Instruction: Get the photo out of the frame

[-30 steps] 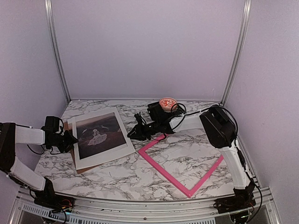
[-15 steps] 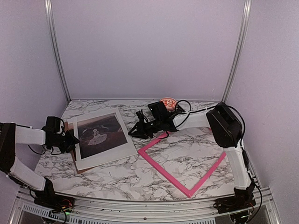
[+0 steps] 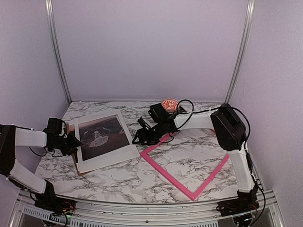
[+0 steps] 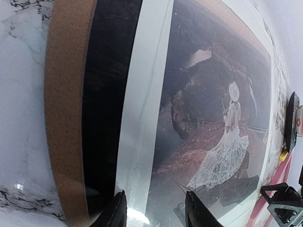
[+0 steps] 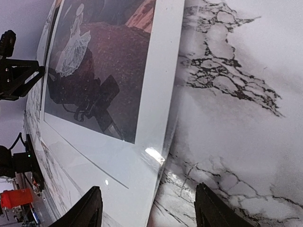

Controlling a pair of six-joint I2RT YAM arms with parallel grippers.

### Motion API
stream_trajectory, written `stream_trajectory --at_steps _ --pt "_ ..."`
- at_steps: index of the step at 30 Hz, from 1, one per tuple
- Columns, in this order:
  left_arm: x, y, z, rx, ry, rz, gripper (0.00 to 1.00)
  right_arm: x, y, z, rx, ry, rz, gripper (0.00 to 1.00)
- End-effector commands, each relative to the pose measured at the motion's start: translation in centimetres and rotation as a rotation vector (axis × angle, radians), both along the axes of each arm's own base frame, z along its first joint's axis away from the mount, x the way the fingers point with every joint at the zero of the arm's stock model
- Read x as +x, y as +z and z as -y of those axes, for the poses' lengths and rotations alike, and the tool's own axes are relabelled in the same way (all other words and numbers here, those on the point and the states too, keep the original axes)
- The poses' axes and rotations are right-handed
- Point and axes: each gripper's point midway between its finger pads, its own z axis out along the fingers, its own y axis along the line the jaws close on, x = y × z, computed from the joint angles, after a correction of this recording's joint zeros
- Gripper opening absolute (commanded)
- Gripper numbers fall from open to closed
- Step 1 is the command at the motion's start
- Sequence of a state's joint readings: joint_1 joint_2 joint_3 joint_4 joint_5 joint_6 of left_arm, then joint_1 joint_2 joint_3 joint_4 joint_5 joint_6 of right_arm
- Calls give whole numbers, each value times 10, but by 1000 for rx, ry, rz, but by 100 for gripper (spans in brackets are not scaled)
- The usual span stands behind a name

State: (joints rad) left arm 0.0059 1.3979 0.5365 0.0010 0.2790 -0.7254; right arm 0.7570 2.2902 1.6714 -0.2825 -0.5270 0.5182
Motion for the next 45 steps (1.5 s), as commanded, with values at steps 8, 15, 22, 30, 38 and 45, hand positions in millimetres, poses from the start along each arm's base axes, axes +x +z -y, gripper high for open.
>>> stream_trajectory --at_steps 8,15,22,30,38,45 --pt "-12 -3 27 -9 -88 -49 43 -32 -8 8 1 46 -99 66" --pt "-17 -13 23 10 -73 -80 43 -24 3 11 147 -8 -165 64" --pt "-14 -2 19 48 -84 -65 43 -5 0 23 59 -72 -87 64" --pt "-5 50 -12 185 -32 -11 50 6 2 19 -42 -65 47 64" --pt "35 47 -57 198 45 -24 56 18 12 11 -37 -59 123 65" --pt "85 34 -81 192 88 -26 58 30 21 5 -15 -65 170 65"
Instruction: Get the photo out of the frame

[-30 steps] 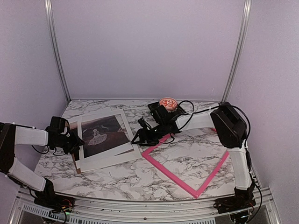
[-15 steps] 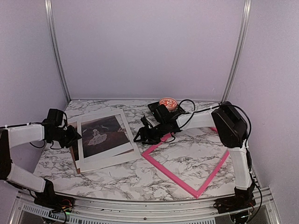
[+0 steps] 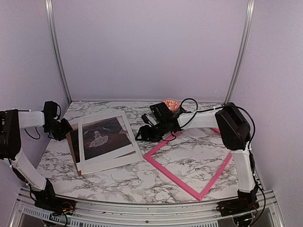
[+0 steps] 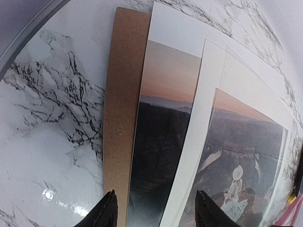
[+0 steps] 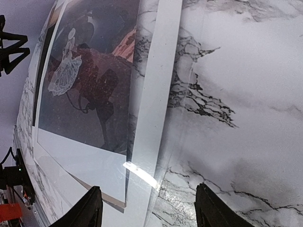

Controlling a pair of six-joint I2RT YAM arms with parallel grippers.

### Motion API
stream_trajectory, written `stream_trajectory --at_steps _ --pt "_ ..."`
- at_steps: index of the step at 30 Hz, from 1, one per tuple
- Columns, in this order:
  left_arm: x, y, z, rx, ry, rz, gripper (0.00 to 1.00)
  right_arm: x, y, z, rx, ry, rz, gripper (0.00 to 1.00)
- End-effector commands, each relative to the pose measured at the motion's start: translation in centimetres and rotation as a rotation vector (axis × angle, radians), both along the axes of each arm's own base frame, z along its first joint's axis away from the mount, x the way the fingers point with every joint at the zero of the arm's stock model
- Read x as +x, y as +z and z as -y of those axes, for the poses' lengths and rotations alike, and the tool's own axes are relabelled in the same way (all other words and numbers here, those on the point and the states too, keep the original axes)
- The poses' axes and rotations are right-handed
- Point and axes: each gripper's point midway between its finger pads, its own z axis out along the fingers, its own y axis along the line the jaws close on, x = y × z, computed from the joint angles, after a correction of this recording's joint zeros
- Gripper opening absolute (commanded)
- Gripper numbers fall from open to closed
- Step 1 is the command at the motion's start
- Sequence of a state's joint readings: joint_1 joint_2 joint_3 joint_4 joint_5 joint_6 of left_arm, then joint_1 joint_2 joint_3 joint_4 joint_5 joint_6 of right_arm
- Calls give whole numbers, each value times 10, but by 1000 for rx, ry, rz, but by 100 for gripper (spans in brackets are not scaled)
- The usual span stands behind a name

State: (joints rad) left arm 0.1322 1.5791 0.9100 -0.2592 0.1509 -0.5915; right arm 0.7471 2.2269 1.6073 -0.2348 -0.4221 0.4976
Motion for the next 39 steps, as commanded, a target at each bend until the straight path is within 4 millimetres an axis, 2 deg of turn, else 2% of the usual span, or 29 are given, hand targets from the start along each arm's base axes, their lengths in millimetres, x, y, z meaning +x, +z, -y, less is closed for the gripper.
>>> stream_trajectory --at_steps 1,6,9,14,16,19,25,30,32,36,39 --pt "31 0 -15 19 6 25 58 16 11 -11 12 -1 72 65" --pt "64 -2 -29 18 13 47 62 24 17 -16 17 -3 112 65" --pt "83 -10 -33 10 13 43 62 32 20 -22 20 7 130 65" --pt "98 -17 -38 13 20 35 63 45 17 -29 21 5 144 65" --pt "96 -17 -35 1 18 34 63 50 12 -30 27 5 131 66" --pt "89 -6 -25 -9 -15 58 63 55 8 -31 47 8 115 67" --pt "58 8 8 -55 -73 71 62 64 -3 -29 61 -1 81 68" --pt "33 -5 53 -131 -151 53 59 72 -8 -26 63 -20 71 68" --pt "26 -9 63 -145 -162 51 56 75 -8 -23 64 -30 69 68" --pt "18 -23 74 -161 -182 29 53 79 -8 -21 66 -36 69 70" --pt "12 -31 72 -148 -173 9 52 80 -10 -21 67 -32 64 70"
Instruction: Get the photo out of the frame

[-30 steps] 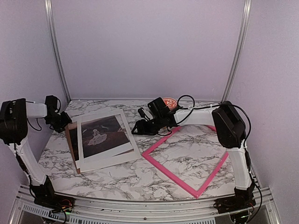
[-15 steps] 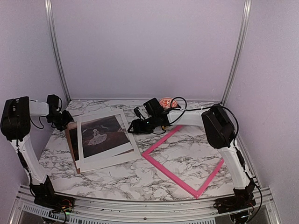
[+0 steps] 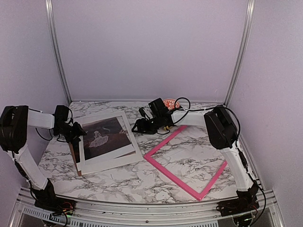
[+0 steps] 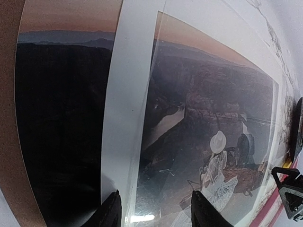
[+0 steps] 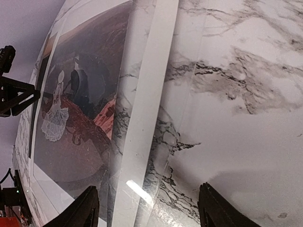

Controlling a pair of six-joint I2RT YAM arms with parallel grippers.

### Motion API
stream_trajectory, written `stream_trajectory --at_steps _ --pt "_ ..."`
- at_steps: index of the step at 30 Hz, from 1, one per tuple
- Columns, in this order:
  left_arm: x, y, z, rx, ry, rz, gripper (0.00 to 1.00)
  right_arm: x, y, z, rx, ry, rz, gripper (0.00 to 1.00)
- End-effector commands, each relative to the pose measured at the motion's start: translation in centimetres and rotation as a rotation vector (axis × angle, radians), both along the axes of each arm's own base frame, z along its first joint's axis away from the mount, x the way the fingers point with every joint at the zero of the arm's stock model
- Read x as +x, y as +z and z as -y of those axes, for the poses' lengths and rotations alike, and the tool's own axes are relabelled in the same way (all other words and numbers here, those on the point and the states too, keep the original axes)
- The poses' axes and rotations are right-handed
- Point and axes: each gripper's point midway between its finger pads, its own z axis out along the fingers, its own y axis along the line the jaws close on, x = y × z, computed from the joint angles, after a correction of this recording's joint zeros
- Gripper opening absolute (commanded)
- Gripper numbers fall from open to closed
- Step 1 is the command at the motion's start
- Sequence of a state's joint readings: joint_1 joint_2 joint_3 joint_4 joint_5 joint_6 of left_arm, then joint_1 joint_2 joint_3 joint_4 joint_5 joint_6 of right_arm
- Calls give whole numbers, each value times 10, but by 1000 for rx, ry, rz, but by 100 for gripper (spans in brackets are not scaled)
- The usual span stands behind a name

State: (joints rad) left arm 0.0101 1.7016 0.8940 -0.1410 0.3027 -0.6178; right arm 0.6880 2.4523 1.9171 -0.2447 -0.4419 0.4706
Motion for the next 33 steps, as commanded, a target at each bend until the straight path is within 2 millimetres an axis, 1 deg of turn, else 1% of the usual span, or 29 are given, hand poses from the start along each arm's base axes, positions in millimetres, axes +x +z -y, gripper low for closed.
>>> stream_trajectory --at_steps 1,6,9,12,19,21,27,30,33 --pt "1 -1 0 -1 9 23 52 9 -2 -3 13 -2 -5 70" --pt "-2 12 -11 68 29 44 51 8 -6 -2 5 0 -14 70" --pt "-4 10 -21 117 43 16 51 5 -10 0 -4 3 -21 71" --pt "-7 4 -25 125 54 -7 50 4 -12 1 -8 3 -25 71" --pt "-3 -8 -13 81 18 -36 51 6 -4 7 -32 -16 5 71" --pt "-1 -9 5 76 -29 -38 51 6 -1 10 -40 -23 16 71" --pt "4 -13 26 57 -57 -38 51 8 9 19 -66 -50 49 72" --pt "8 -11 39 37 -82 -28 51 8 9 30 -98 -77 59 72" --pt "14 -10 52 25 -103 -24 51 11 12 45 -134 -122 77 73"
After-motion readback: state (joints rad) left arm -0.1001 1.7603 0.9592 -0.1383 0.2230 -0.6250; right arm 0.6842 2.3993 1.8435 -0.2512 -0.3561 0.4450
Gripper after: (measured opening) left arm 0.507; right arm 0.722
